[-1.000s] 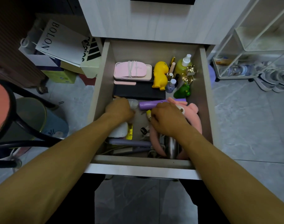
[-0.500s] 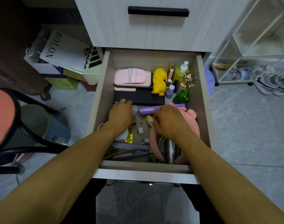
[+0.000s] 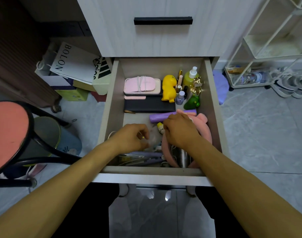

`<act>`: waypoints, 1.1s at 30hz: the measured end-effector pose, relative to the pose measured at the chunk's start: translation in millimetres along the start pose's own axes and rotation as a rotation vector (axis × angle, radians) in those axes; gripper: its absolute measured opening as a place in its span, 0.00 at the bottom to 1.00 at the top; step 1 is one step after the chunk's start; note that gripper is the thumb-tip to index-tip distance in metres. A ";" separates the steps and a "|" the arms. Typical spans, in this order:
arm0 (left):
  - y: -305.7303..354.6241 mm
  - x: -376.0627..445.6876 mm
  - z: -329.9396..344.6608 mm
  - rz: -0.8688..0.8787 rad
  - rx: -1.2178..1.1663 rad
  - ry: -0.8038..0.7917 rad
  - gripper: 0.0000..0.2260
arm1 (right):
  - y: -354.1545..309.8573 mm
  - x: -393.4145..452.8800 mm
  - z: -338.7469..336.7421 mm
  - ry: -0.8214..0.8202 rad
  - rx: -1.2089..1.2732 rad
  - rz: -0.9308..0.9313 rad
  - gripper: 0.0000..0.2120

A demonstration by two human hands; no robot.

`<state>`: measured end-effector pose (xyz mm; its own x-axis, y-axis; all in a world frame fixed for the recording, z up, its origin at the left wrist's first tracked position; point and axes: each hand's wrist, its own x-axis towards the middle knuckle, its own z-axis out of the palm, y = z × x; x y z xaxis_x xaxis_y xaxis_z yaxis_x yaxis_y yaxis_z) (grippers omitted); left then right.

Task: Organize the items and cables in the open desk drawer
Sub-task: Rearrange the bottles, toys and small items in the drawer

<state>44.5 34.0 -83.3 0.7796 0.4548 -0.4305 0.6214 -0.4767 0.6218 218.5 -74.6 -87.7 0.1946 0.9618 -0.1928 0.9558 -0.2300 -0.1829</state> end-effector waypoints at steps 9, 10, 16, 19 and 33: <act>-1.8 0.7 -2.7 -0.098 0.298 0.011 0.09 | 0.3 -30.0 -0.4 -0.031 0.090 -0.111 0.12; -0.6 5.7 -3.8 -0.111 0.371 0.017 0.11 | -0.9 -29.7 -0.3 -0.039 0.076 -0.111 0.12; 7.9 30.3 1.0 -0.221 0.721 -0.179 0.27 | -1.4 -26.9 0.9 -0.028 0.061 -0.092 0.14; 5.8 32.2 3.8 -0.264 0.796 -0.240 0.26 | -0.3 -26.4 2.3 -0.042 0.056 -0.090 0.15; 4.0 30.5 -12.4 -0.367 0.458 -0.306 0.24 | -1.3 -22.5 1.1 -0.034 0.061 -0.065 0.12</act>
<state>69.9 55.3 -85.9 0.4559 0.4468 -0.7697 0.7684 -0.6340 0.0871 212.6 -96.1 -84.1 0.1244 0.9695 -0.2110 0.9509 -0.1772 -0.2538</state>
